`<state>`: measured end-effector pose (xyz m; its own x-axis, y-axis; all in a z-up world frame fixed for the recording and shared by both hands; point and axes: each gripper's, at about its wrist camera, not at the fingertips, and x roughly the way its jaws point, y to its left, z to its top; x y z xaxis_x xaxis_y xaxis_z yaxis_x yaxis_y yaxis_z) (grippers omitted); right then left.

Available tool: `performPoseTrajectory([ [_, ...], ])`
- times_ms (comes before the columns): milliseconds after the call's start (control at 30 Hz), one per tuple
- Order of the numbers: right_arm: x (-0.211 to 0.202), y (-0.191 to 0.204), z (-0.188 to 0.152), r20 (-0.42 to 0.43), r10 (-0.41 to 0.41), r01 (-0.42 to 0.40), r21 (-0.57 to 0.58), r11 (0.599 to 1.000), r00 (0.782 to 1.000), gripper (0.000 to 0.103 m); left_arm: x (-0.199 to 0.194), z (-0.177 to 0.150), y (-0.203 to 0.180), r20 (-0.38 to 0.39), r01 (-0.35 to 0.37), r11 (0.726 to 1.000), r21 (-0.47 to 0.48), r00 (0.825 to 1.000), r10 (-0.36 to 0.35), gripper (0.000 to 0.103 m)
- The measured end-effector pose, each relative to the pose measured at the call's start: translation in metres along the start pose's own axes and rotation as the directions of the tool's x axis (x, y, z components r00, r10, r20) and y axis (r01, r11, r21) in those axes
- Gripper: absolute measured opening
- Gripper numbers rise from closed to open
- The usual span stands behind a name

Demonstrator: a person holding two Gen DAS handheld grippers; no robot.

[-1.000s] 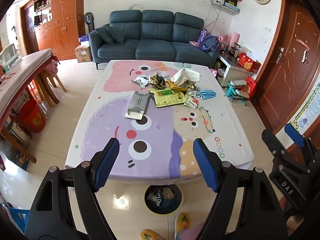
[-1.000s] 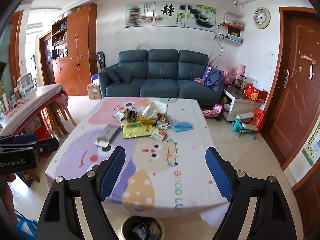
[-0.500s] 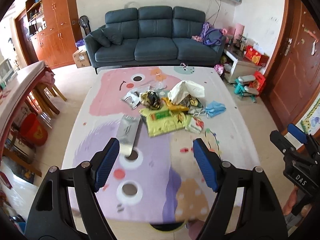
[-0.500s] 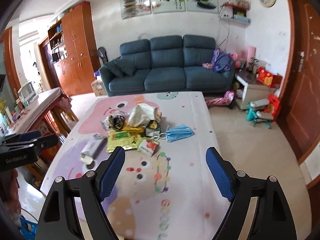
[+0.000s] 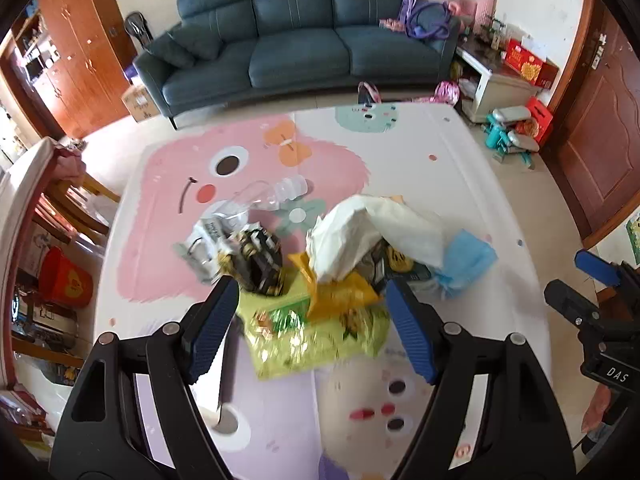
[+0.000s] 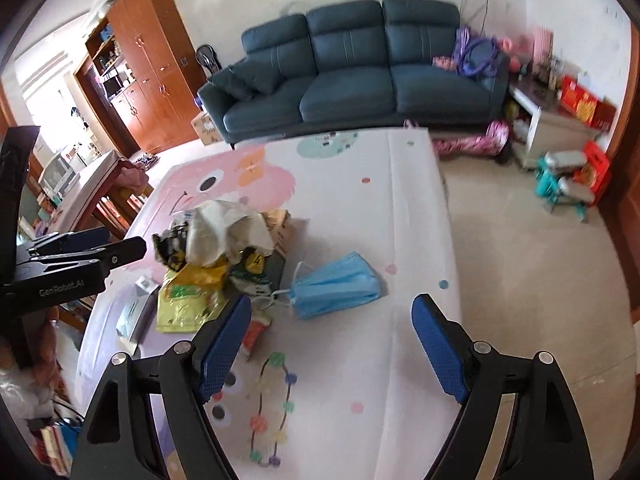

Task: Collect trash
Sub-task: 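Raise both tools and move them back toward the remaining trash on the table, then grasp the white tissue with the left tool while the right tool grasps the blue face mask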

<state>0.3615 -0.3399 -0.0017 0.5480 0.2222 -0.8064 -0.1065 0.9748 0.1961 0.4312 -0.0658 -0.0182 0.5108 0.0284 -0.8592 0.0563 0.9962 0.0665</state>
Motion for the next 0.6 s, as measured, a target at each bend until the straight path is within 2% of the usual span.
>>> performPoseTrajectory([
  [200,0.077,-0.021,0.017,-0.123,0.068,-0.051,0.137,0.989,0.990,0.084,0.058,0.022,0.003,-0.077,0.023,1.000,0.018,0.997,-0.022,0.074],
  [367,0.129,-0.035,0.019,-0.225,0.126,-0.069,0.244,0.967,0.966,0.084,0.094,0.032,0.003,-0.122,0.104,0.994,0.042,0.988,-0.098,0.074],
  [467,0.145,-0.037,0.018,-0.257,0.125,-0.054,0.267,0.962,0.958,0.079,0.111,0.035,0.000,-0.154,0.146,0.987,0.064,0.979,-0.135,0.073],
  [533,0.156,-0.038,0.020,-0.274,0.125,-0.049,0.268,0.962,0.954,0.073,0.120,0.037,-0.005,-0.167,0.150,0.984,0.091,0.977,-0.133,0.067],
  [600,0.167,-0.035,0.021,-0.292,0.112,-0.037,0.250,0.967,0.950,0.067,0.126,0.036,-0.010,-0.190,0.155,0.982,0.109,0.973,-0.132,0.043],
])
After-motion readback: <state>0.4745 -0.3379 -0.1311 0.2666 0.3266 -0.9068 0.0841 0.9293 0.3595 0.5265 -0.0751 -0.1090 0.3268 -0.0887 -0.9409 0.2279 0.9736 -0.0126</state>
